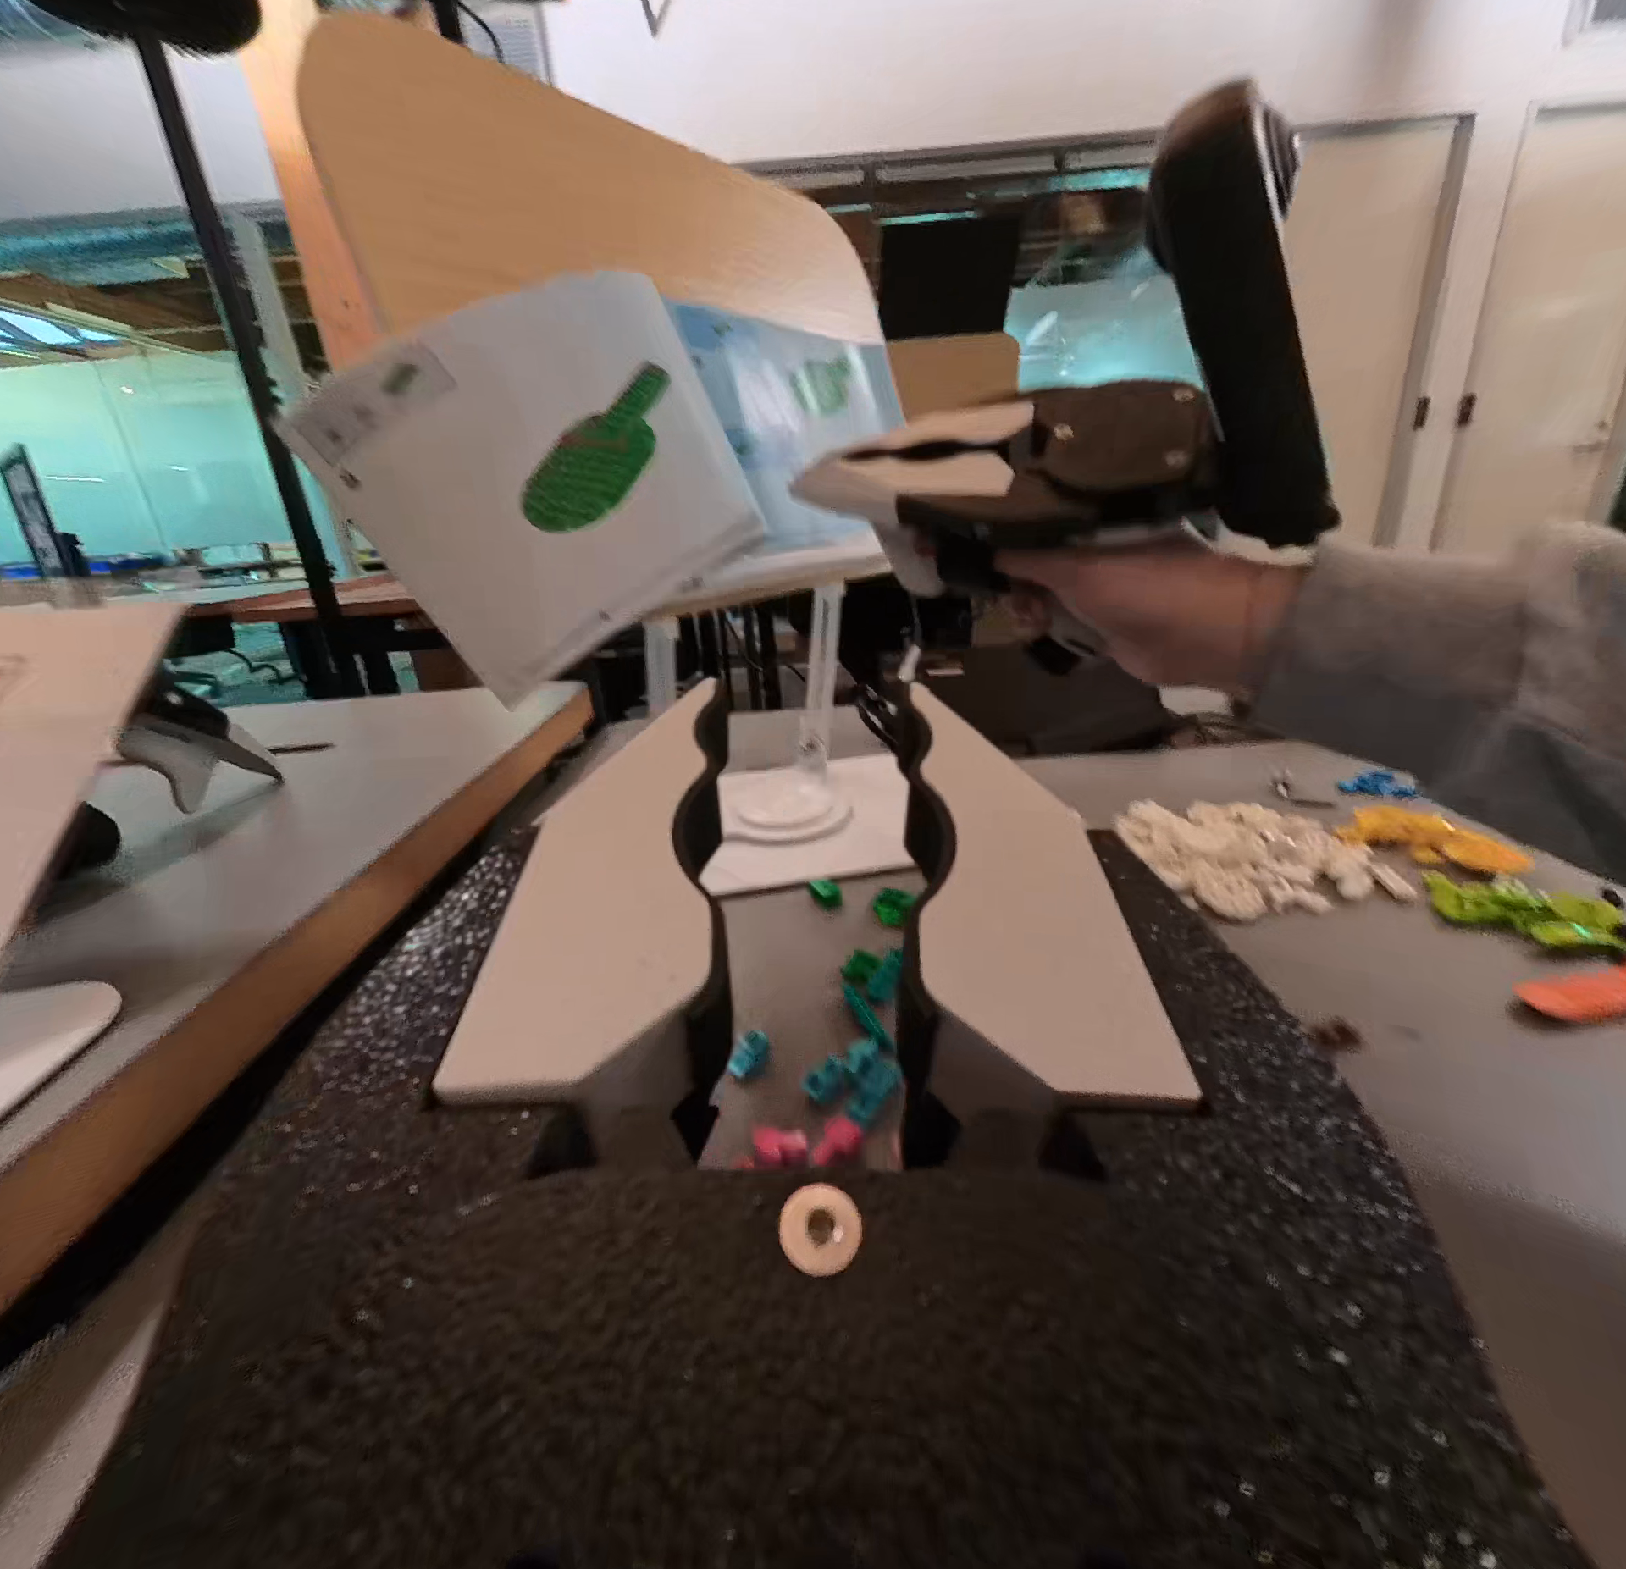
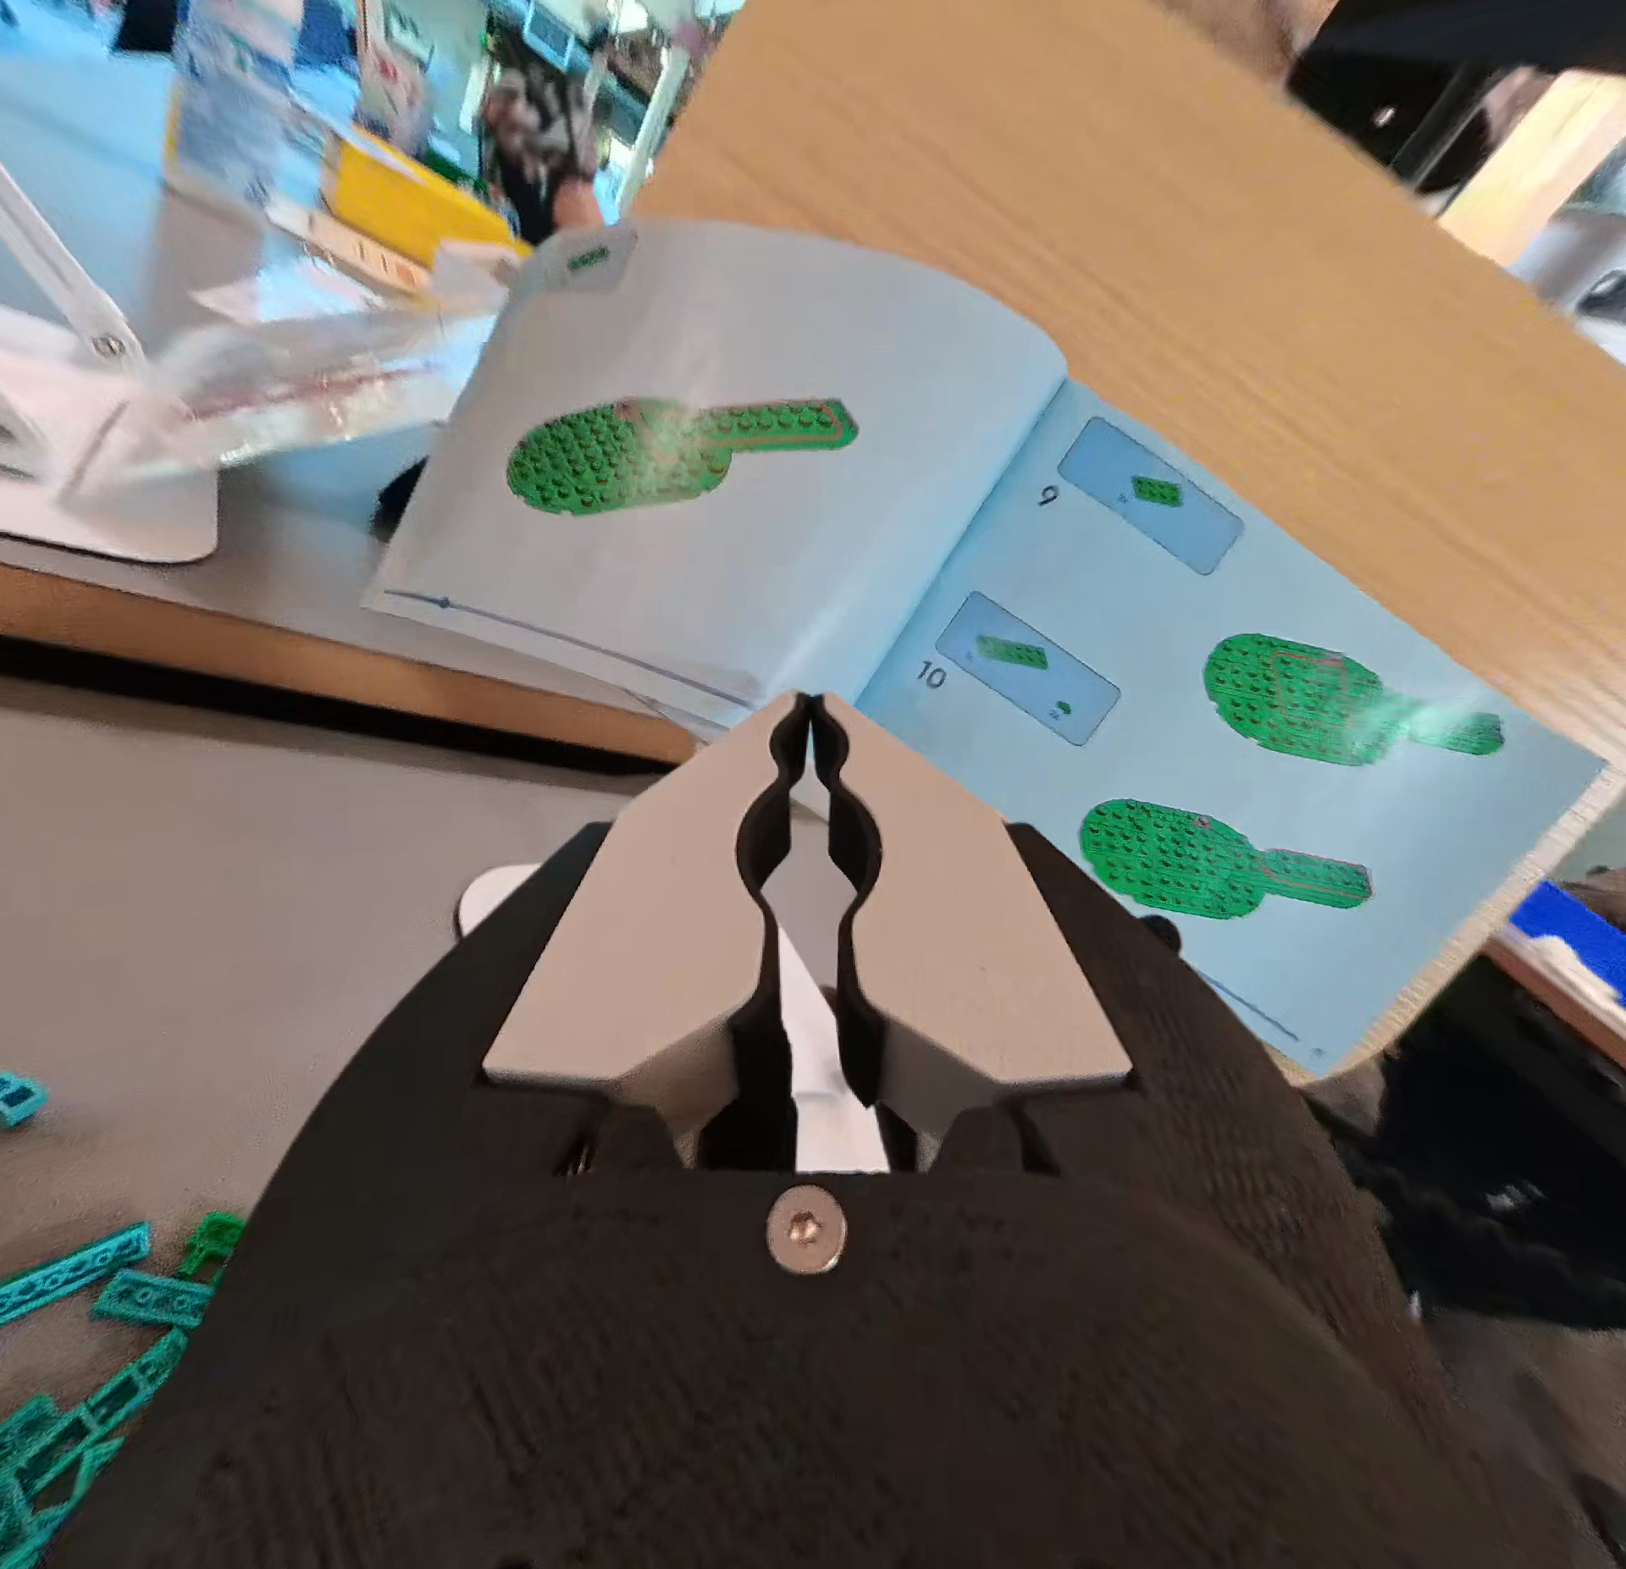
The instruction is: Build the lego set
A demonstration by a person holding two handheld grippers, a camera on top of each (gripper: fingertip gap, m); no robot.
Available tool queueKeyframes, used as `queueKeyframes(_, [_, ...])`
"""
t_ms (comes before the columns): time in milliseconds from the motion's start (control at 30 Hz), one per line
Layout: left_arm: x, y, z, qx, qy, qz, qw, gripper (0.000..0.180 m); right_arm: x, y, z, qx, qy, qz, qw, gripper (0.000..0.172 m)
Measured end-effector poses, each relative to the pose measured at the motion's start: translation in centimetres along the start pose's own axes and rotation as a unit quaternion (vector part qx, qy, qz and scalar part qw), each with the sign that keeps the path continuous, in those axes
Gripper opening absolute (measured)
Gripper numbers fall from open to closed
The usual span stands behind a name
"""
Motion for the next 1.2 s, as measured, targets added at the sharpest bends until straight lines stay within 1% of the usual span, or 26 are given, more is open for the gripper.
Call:
queueKeyframes(67, [-0.8, -2.1, 1.9, -0.02, 0.012, -0.005, 1.0, 0.048, 0.4, -1.5, 0.1, 0.004, -0.004, 0.024, 1.0, 0.0])
queueKeyframes(100, [-0.9, -3.2, 2.9, -0.031, 0.028, 0.0, 0.999, 0.059, 0.4, -2.3, 0.1, 0.007, -0.002, 0.03, 1.0, 0.0])
queueKeyframes(200, [0.2, -6.3, 6.2, -0.074, 0.092, 0.029, 0.993, 0.102, 0.6, -4.4, 0.6, -0.007, 0.009, 0.051, 0.999, 0.0])
queueKeyframes(233, [0.8, -7.1, 7.5, -0.093, 0.11, 0.038, 0.989, 0.11, 0.6, -4.9, 0.7, -0.01, 0.015, 0.057, 0.998, 0.0])
queueKeyframes(300, [1.6, -8.8, 9.5, -0.117, 0.149, 0.035, 0.981, 0.117, 0.5, -5.7, 0.9, -0.013, 0.024, 0.058, 0.998, 0.0])
queueKeyframes(367, [1.9, -10.2, 11.1, -0.131, 0.18, 0.02, 0.975, 0.117, 0.3, -6.2, 1.2, -0.016, 0.029, 0.055, 0.998, 0.0])
queueKeyframes(467, [2.1, -11.9, 12.7, -0.141, 0.224, -0.009, 0.964, 0.112, 0.1, -6.5, 1.4, -0.018, 0.036, 0.05, 0.998, 0.0])
queueKeyframes(567, [1.8, -13.1, 13.6, -0.118, 0.28, -0.06, 0.951, 0.097, 0.4, -6.4, 1.6, -0.028, 0.03, 0.051, 0.998, 0.001])
queueKeyframes(600, [1.5, -13.3, 13.7, -0.103, 0.304, -0.083, 0.943, 0.089, 0.5, -6.3, 1.7, -0.03, 0.027, 0.05, 0.998, 0.002])
queueKeyframes(667, [1.1, -13.5, 14.0, -0.076, 0.335, -0.12, 0.932, 0.065, 0.7, -6.2, 1.7, -0.031, 0.022, 0.047, 0.998, 0.002])
queueKeyframes(700, [1.1, -13.4, 14.3, -0.073, 0.341, -0.133, 0.928, 0.053, 0.7, -6.1, 1.6, -0.026, 0.019, 0.045, 0.998, 0.002])
queueKeyframes(767, [1.1, -13.2, 14.3, -0.06, 0.338, -0.152, 0.927, 0.023, 0.9, -5.8, 1.2, -0.01, 0.014, 0.041, 0.999, 0.002])
queueKeyframes(800, [1.0, -13.1, 14.1, -0.051, 0.33, -0.158, 0.929, 0.016, 0.8, -5.5, 1.0, -0.005, 0.013, 0.033, 0.999, 0.004])
queueKeyframes(833, [1.0, -13.1, 13.9, -0.047, 0.316, -0.16, 0.934, 0.012, 0.5, -5.1, 0.8, 0.003, 0.013, 0.016, 1.0, 0.007])
queueKeyframes(900, [0.7, -13.3, 13.6, -0.041, 0.286, -0.165, 0.943, 0.01, -0.2, -3.9, -0.3, 0.032, 0.01, -0.025, 0.999, 0.014])
queueKeyframes(967, [0.0, -13.5, 13.3, -0.031, 0.271, -0.176, 0.946, 0.01, -0.7, -2.3, -2.3, 0.08, -0.001, -0.067, 0.995, 0.027])
queueKeyframes(1033, [-0.4, -13.6, 13.2, -0.029, 0.263, -0.185, 0.947, 0.01, -0.7, -0.5, -4.8, 0.132, -0.006, -0.099, 0.986, 0.035])
queueKeyframes(1100, [-0.2, -13.7, 13.2, -0.029, 0.261, -0.19, 0.946, 0.01, 0.5, 1.0, -7.2, 0.177, -0.03, -0.1, 0.979, 0.047])
queueKeyframes(1200, [0.5, -13.5, 13.6, -0.038, 0.269, -0.19, 0.943, 0.01, 3.2, 2.8, -10.6, 0.235, -0.096, -0.089, 0.963, 0.059])
Point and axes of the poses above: each gripper's, where its closed fingertips meet, y back along the fingers, x out of its underside, z = x × y across the jaws, the point moved 2 cm from there along y, back along the fingers, and after that the axes turned 12 degrees about -z, right-handed, at the moved point
